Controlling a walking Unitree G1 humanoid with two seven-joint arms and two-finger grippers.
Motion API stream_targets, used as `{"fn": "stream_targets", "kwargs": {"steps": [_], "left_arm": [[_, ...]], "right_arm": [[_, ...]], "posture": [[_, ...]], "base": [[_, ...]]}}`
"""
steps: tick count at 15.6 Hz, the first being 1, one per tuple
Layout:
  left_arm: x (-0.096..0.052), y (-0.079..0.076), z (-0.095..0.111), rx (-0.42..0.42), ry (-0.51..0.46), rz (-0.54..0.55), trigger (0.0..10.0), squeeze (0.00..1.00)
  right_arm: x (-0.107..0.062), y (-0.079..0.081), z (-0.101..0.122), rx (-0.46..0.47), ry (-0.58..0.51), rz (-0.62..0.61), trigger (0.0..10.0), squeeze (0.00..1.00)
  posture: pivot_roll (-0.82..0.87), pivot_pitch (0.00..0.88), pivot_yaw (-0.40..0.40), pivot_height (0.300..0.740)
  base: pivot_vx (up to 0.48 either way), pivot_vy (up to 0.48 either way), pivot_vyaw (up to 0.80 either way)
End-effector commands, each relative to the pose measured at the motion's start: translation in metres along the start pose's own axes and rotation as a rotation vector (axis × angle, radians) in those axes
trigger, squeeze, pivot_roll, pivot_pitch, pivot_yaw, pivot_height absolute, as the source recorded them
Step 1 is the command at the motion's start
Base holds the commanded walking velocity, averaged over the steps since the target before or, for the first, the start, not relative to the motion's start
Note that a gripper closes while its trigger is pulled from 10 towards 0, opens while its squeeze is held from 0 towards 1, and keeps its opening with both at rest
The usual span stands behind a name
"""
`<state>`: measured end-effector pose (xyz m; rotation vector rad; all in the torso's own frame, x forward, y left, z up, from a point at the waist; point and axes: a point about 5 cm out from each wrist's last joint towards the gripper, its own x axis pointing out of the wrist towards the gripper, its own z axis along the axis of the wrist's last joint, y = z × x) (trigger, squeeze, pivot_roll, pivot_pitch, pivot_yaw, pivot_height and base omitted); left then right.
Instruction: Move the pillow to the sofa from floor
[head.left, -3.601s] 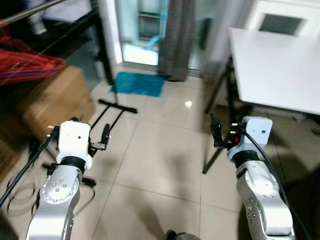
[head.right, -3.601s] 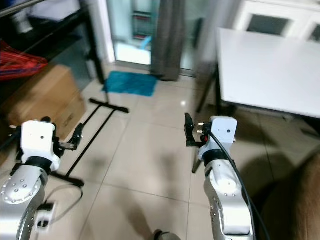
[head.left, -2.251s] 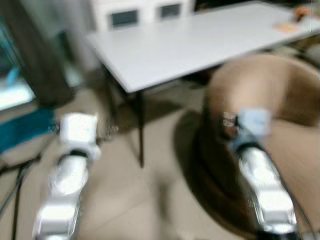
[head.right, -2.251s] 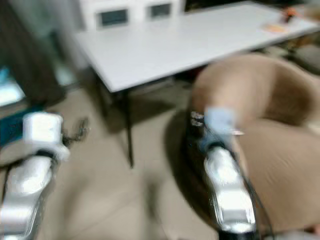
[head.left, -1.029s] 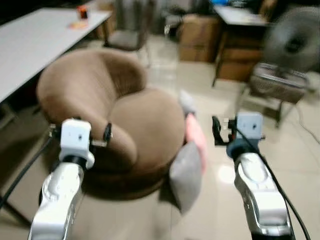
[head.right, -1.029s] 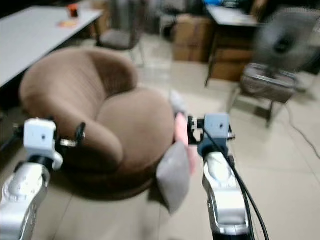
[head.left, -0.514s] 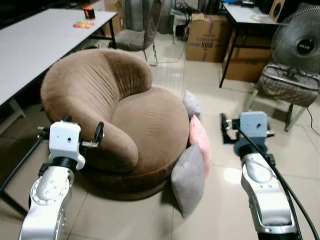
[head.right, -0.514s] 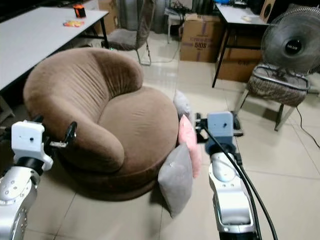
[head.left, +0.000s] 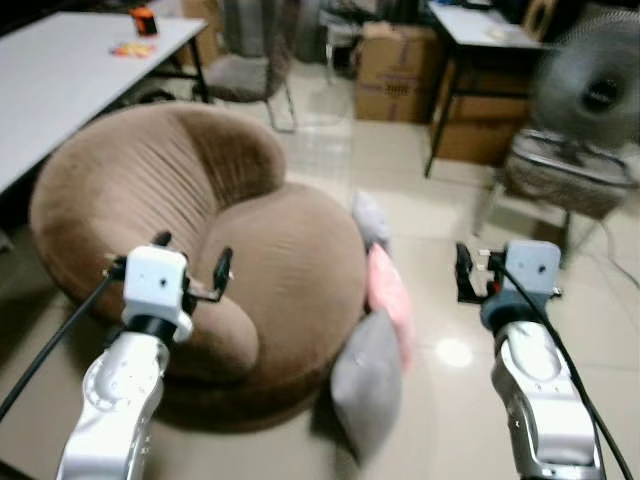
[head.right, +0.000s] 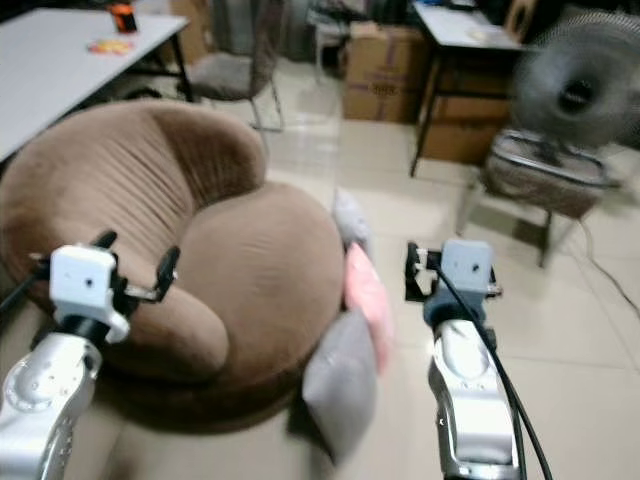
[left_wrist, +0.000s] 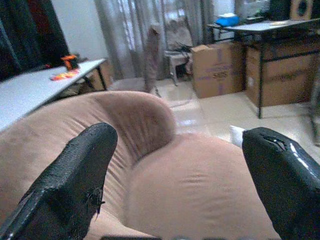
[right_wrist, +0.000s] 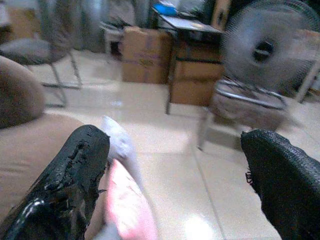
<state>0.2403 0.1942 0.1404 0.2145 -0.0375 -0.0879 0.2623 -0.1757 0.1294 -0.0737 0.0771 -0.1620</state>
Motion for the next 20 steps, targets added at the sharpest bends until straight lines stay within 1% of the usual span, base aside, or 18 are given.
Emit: {"fn": "stream_targets", "kwargs": {"steps": [1,4,8,11,12,13,16,17,18,20], "left_arm": [[-0.0004,0.0016,-0.0004,0.016,0.004,-0.003,10.0,0.0],[-0.0011,-0.0041,-0.0019,0.017,0.006,-0.026,10.0,0.0],[-0.0002,-0.0052,-0.0028,0.021,0.006,-0.039,10.0,0.0],[0.0006,-0.0049,-0.0043,0.024,0.01,-0.041,10.0,0.0],[0.0006,-0.0053,-0.0052,0.004,0.012,-0.036,10.0,0.0],[0.0007,-0.0056,-0.008,0.012,0.03,-0.036,10.0,0.0],[0.003,-0.0049,-0.0064,0.039,0.015,-0.042,10.0,0.0],[0.0039,-0.004,-0.0041,0.061,-0.002,-0.042,10.0,0.0],[0.0043,-0.0039,-0.0035,0.065,-0.005,-0.043,10.0,0.0],[0.0049,-0.004,-0.0031,0.065,-0.006,-0.047,10.0,0.0]], "right_arm": [[-0.0023,0.0062,0.0031,0.025,-0.007,0.035,10.0,0.0],[-0.0053,0.007,0.0016,0.083,0.008,0.036,10.0,0.0],[-0.0074,0.0079,0.0022,0.085,0.006,0.037,10.0,0.0],[-0.0091,0.0095,0.0024,0.099,0.012,0.042,10.0,0.0],[-0.0089,0.0095,0.0029,0.101,0.012,0.044,10.0,0.0],[-0.0084,0.0095,0.0038,0.104,0.009,0.051,10.0,0.0],[-0.0066,0.0097,0.0055,0.091,0.008,0.058,10.0,0.0],[-0.0061,0.0106,0.0061,0.102,0.007,0.06,10.0,0.0],[-0.0058,0.0105,0.0063,0.104,0.007,0.059,10.0,0.0],[-0.0053,0.0105,0.0066,0.11,0.009,0.054,10.0,0.0]], "posture": [[-0.06,0.0,0.005,0.74],[-0.06,0.0,0.006,0.74],[-0.07,0.0,0.01,0.74],[-0.07,0.0,0.012,0.74],[-0.07,0.0,0.012,0.74],[-0.07,0.0,0.011,0.74],[-0.07,0.0,0.005,0.74],[-0.07,0.0,0.002,0.74],[-0.07,0.0,0.002,0.74],[-0.07,0.0,0.002,0.74]], "base": [[0.371,0.0,-0.8],[0.364,0.0,0.0],[0.344,0.0,-0.8],[0.311,0.0,0.0],[0.0,0.0,0.0],[0.0,0.0,0.0],[0.0,0.0,0.0],[0.0,0.0,-0.78],[0.0,0.0,-0.78],[0.0,-0.457,-0.78]]}}
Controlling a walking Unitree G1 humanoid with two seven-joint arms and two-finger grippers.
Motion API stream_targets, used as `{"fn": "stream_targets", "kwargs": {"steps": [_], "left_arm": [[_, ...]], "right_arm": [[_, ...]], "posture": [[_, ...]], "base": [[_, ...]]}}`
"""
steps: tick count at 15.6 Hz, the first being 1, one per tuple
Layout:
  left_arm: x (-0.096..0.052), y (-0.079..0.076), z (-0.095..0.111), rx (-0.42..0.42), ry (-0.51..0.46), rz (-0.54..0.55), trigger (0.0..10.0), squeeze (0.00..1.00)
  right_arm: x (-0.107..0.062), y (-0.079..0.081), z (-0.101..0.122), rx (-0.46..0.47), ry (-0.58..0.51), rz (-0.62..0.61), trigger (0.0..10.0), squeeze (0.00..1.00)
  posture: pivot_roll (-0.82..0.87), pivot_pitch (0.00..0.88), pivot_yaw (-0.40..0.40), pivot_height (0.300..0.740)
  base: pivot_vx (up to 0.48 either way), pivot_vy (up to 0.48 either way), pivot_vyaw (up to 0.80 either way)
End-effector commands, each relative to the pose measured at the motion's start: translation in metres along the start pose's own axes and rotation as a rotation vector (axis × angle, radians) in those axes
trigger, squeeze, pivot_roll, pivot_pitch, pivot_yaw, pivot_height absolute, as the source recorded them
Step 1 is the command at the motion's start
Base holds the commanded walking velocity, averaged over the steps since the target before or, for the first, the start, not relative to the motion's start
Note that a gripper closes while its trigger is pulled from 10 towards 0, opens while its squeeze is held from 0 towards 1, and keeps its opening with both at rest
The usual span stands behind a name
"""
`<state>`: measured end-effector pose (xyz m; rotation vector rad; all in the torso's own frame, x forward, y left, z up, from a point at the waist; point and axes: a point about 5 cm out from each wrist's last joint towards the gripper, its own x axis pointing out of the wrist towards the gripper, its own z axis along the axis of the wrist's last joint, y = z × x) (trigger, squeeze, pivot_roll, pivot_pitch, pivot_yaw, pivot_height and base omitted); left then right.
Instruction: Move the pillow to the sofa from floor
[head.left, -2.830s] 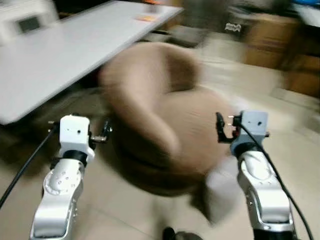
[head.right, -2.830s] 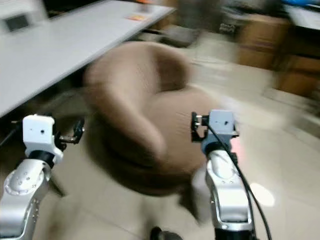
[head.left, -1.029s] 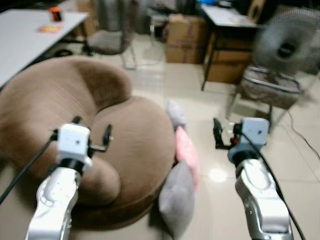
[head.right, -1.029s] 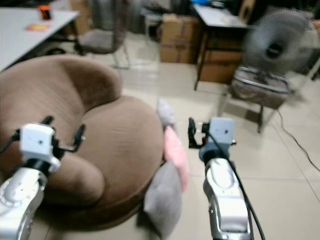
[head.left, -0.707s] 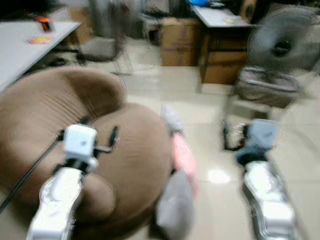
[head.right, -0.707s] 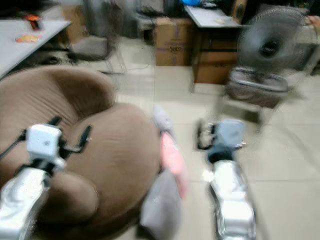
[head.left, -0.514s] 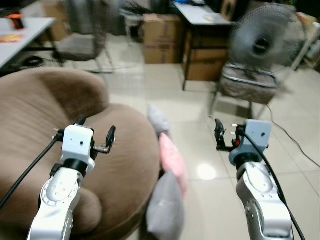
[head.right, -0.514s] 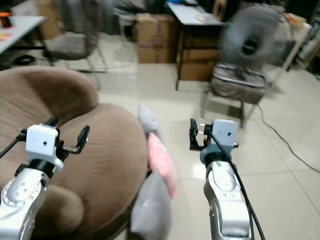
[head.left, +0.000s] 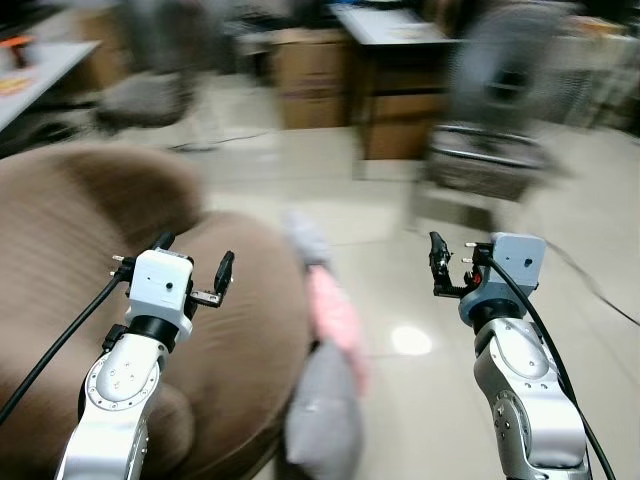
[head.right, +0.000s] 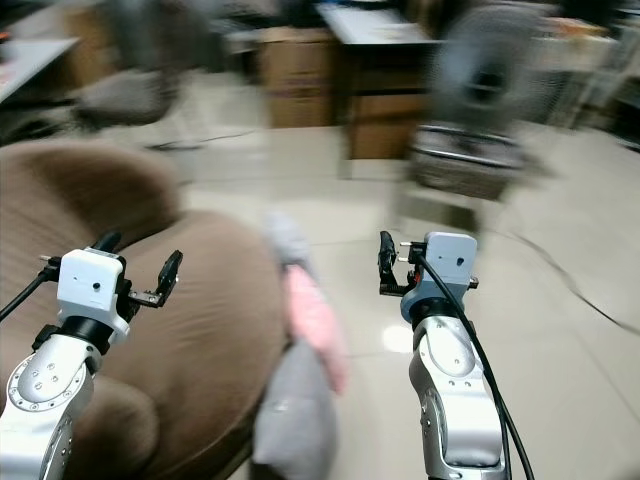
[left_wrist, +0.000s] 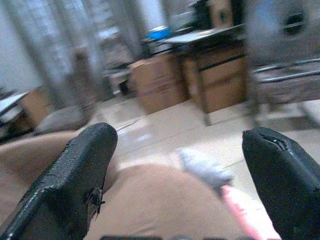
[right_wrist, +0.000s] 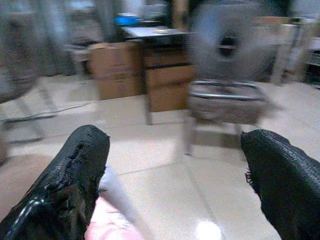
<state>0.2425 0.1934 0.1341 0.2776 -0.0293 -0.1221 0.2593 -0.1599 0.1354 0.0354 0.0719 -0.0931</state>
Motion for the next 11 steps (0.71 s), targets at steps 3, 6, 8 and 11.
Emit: {"fn": "stream_targets", "kwargs": {"steps": [3,6,8,11], "left_arm": [[0.0054,-0.002,0.0036,0.009,-0.015,-0.013,10.0,0.0],[0.0078,-0.0003,0.0017,-0.007,-0.001,0.002,10.0,0.0],[0.0082,0.0005,0.001,0.001,0.003,0.002,10.0,0.0],[0.0088,0.0006,0.0008,0.003,0.005,0.001,10.0,0.0]], "right_arm": [[0.0015,-0.0031,0.0017,0.01,0.004,-0.02,10.0,0.0],[0.003,-0.0012,0.0014,0.004,0.016,0.001,10.0,0.0],[0.0057,0.001,0.0007,-0.026,0.024,0.024,10.0,0.0],[0.0062,0.0032,0.0002,-0.017,0.026,0.027,10.0,0.0]], "posture": [[-0.07,0.0,0.01,0.74],[-0.08,0.0,0.015,0.74],[-0.08,0.0,0.018,0.74],[-0.08,0.0,0.017,0.74]], "base": [[0.0,-0.48,0.0],[0.0,0.0,0.0],[0.0,0.0,0.0],[0.0,0.119,0.0]]}}
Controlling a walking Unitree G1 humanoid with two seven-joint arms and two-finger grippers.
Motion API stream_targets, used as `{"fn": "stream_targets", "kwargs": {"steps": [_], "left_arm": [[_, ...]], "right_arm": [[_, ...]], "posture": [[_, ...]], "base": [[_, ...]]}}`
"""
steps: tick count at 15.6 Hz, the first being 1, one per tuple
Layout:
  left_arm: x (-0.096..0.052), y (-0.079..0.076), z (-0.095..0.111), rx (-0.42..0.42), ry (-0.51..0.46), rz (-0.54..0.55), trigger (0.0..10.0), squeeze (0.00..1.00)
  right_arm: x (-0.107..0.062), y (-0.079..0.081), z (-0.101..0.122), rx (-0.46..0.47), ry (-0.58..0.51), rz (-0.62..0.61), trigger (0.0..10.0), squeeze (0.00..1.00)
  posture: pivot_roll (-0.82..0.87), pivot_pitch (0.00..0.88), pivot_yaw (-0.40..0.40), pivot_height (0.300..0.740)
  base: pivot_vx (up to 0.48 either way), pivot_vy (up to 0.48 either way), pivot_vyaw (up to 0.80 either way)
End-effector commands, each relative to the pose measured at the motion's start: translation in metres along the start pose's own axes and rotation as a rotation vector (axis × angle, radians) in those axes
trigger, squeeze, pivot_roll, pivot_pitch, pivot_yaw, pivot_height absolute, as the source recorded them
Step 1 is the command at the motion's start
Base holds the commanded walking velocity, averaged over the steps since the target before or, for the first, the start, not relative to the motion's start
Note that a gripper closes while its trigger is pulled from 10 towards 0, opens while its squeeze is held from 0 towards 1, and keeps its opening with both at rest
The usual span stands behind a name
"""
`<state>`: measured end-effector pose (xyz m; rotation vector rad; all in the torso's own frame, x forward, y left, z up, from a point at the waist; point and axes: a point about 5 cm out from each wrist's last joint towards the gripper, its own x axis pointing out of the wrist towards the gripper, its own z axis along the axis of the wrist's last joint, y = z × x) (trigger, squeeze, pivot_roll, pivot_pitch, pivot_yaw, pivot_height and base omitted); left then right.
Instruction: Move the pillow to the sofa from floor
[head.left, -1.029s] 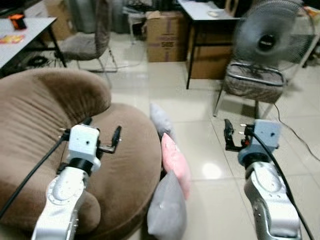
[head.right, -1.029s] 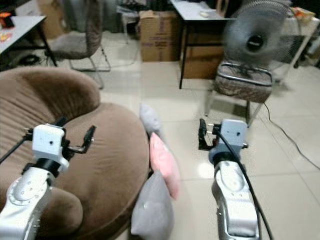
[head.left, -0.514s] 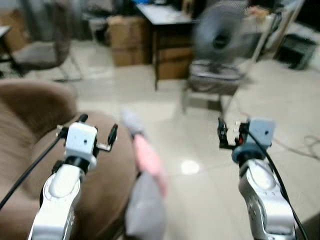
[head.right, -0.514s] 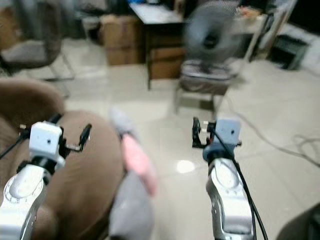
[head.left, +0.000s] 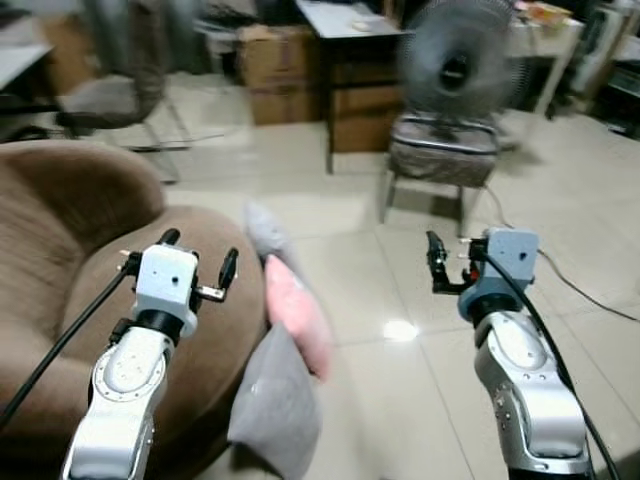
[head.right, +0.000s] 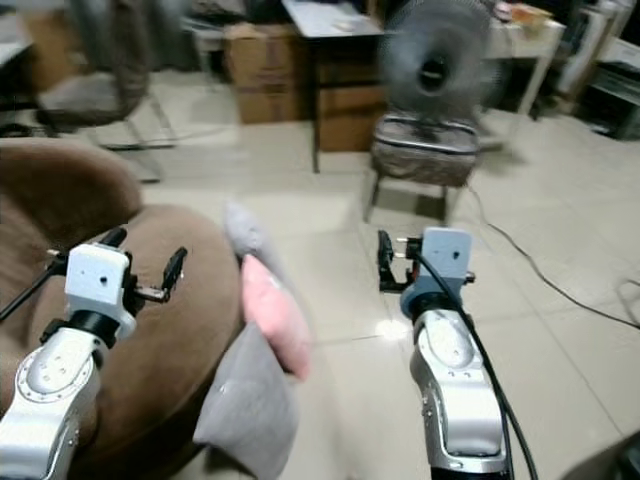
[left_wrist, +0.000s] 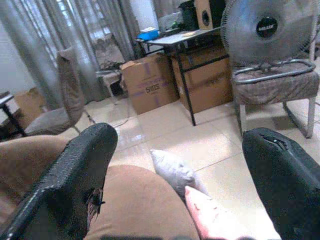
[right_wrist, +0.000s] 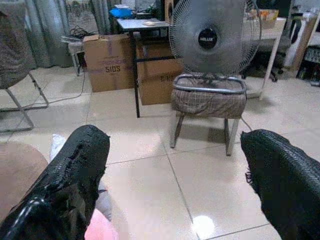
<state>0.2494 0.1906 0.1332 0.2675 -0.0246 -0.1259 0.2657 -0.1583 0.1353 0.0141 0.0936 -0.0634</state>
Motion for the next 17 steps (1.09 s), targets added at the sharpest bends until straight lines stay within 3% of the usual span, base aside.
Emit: {"fn": "stream_targets", "kwargs": {"steps": [1,5,9,12,17], "left_arm": [[0.002,0.003,0.001,0.016,0.0,0.004,10.0,0.0],[0.005,0.003,0.002,0.024,-0.002,-0.002,10.0,0.0],[0.009,0.003,0.003,0.035,-0.005,-0.008,10.0,0.0],[0.011,-0.002,0.005,0.077,-0.019,-0.032,10.0,0.0],[0.013,-0.003,0.007,0.034,-0.025,-0.008,10.0,0.0]], "right_arm": [[0.0,0.001,-0.001,0.015,0.009,-0.004,10.0,0.0],[0.001,0.0,-0.002,0.026,0.015,-0.019,10.0,0.0],[0.0,0.0,-0.002,0.031,0.016,-0.025,10.0,0.0],[-0.001,-0.002,-0.003,0.044,0.019,-0.043,10.0,0.0],[-0.002,-0.004,-0.003,0.058,0.016,-0.054,10.0,0.0]], "posture": [[-0.08,0.0,0.017,0.74],[-0.08,0.0,0.025,0.74],[-0.09,0.0,0.031,0.74],[-0.09,0.0,0.034,0.74],[-0.09,0.0,0.04,0.74]], "base": [[0.0,0.356,0.0],[0.0,0.48,-0.51],[0.0,0.424,0.0],[0.0,-0.16,-0.16],[0.0,-0.384,-0.64]]}}
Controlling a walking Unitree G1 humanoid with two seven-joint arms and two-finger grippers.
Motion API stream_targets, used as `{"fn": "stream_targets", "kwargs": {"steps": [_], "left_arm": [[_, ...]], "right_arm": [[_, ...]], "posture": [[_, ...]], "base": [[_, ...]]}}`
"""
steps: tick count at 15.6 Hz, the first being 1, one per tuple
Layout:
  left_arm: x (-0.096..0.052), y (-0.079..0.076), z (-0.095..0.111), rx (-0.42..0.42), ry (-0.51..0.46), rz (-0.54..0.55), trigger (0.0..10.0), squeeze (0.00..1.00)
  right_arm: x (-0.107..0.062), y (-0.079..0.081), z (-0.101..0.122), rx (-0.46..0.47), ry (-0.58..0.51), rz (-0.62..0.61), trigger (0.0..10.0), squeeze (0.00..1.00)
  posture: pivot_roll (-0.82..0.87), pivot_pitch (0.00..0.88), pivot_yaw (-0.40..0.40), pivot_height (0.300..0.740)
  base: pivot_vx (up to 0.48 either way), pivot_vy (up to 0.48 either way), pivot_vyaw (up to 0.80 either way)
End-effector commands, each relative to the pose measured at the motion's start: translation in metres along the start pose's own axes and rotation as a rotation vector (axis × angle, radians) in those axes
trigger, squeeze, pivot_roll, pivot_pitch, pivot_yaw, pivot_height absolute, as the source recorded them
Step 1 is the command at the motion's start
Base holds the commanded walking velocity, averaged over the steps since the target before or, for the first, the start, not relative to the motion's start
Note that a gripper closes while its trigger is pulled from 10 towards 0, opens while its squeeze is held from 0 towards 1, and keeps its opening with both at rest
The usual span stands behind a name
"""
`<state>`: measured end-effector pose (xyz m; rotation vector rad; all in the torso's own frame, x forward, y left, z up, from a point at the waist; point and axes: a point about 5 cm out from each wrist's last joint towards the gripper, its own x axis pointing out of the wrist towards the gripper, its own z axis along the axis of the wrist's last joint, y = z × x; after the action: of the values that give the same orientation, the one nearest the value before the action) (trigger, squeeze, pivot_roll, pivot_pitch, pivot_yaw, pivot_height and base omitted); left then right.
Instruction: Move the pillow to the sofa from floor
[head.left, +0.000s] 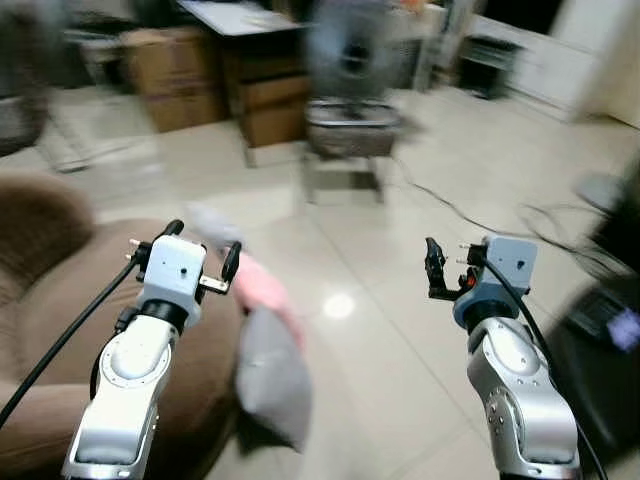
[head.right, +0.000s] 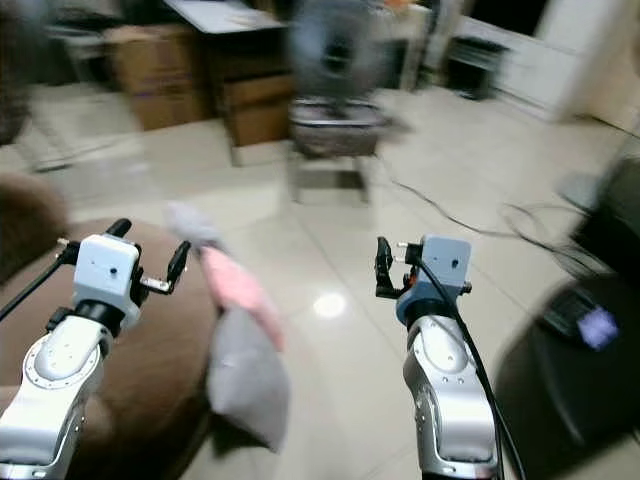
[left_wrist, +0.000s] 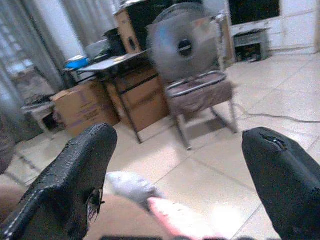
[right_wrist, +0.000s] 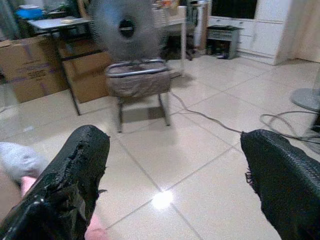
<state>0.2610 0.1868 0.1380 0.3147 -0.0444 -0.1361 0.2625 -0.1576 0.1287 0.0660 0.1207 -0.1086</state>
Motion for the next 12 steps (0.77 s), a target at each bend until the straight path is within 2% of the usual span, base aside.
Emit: {"fn": "stream_targets", "kwargs": {"steps": [1,4,7,9,12], "left_arm": [[0.001,-0.001,0.002,-0.024,-0.009,0.01,10.0,0.0],[0.0,0.002,0.002,-0.038,-0.006,0.024,10.0,0.0],[-0.005,0.002,0.0,-0.04,-0.006,0.026,10.0,0.0],[-0.006,0.003,0.0,-0.04,-0.005,0.033,10.0,0.0],[-0.006,0.002,0.0,-0.038,-0.007,0.032,10.0,0.0]], "right_arm": [[0.001,-0.003,0.005,0.007,-0.014,-0.001,10.0,0.0],[0.002,0.0,0.007,0.003,-0.022,0.034,10.0,0.0],[0.007,0.005,0.011,-0.04,-0.042,0.102,10.0,0.0],[0.008,0.007,0.012,-0.065,-0.05,0.124,10.0,0.0],[0.009,0.007,0.011,-0.073,-0.042,0.13,10.0,0.0]], "posture": [[-0.09,0.0,0.04,0.74],[-0.09,0.0,0.036,0.74],[-0.08,0.0,0.027,0.74],[-0.08,0.0,0.027,0.74],[-0.08,0.0,0.024,0.74]], "base": [[0.0,0.0,0.0],[0.0,0.0,0.0],[0.0,0.0,0.0],[0.266,0.0,0.0],[0.286,0.0,0.8]]}}
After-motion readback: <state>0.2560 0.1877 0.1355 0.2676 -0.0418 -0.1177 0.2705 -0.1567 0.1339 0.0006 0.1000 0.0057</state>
